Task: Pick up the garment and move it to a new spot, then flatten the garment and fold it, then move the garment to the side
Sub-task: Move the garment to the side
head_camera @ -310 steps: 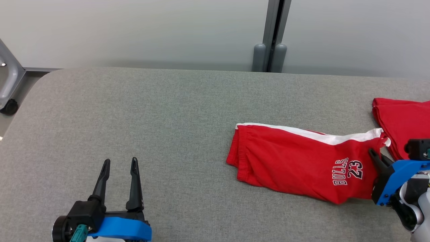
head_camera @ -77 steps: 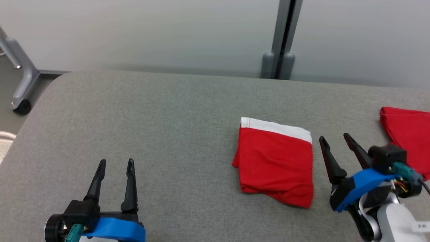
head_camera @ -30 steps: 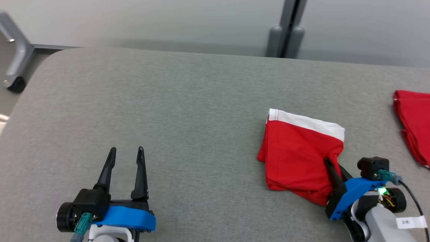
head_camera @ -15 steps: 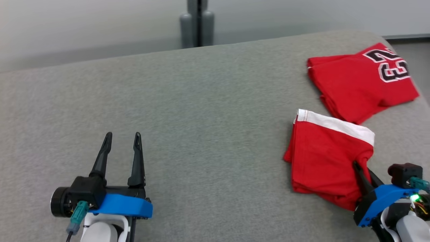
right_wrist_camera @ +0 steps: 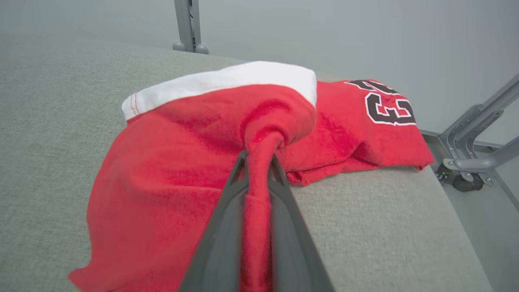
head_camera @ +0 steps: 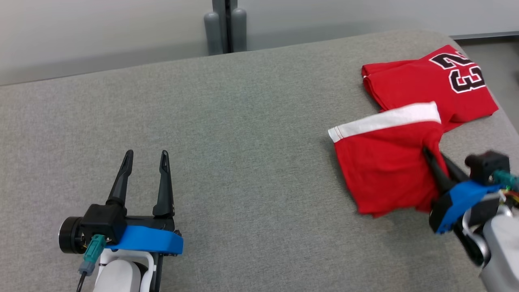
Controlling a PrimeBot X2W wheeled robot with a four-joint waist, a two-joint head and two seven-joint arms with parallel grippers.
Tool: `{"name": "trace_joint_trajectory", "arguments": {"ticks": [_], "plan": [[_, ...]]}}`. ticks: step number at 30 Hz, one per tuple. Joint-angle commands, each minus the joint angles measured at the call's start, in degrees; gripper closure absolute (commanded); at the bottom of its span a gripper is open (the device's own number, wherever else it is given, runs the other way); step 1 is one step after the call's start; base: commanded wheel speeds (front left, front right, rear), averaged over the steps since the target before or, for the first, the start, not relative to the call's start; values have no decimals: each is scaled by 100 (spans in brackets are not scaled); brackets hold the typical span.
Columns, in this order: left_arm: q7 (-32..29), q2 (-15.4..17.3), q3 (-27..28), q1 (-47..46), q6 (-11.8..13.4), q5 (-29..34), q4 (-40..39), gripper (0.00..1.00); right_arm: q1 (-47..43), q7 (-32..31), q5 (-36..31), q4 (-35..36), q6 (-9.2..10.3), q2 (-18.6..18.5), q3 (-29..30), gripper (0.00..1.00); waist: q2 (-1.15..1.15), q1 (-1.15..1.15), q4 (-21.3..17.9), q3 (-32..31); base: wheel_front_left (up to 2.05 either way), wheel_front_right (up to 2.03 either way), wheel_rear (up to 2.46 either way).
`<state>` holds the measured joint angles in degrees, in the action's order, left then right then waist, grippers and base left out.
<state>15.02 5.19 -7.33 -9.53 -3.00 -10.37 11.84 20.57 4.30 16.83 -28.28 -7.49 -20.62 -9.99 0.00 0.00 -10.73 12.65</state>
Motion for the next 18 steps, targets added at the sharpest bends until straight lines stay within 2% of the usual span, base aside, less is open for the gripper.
{"name": "trace_joint_trajectory", "arguments": {"ticks": [1,6,11,16,18], "plan": [[18,17,17,-64,7,-8,-26,0,268,-65,-32,92,-2,-130,-67,100,0,0,90,90,0,0,0],[18,23,-10,-216,14,29,-109,0,1022,-341,-8,66,-2,-543,-400,100,0,0,270,415,0,0,0],[16,54,-49,-490,5,77,-240,0,1837,-519,161,-303,-2,-1243,-746,100,0,0,450,943,0,0,0],[11,114,-97,-782,-16,137,-377,0,2616,-510,474,-835,-1,-2105,-1004,100,0,0,564,1446,0,0,0],[0,146,-109,-844,5,159,-436,0,2840,-545,547,-1020,-2,-2290,-1158,100,0,0,574,1599,0,0,0]]}}
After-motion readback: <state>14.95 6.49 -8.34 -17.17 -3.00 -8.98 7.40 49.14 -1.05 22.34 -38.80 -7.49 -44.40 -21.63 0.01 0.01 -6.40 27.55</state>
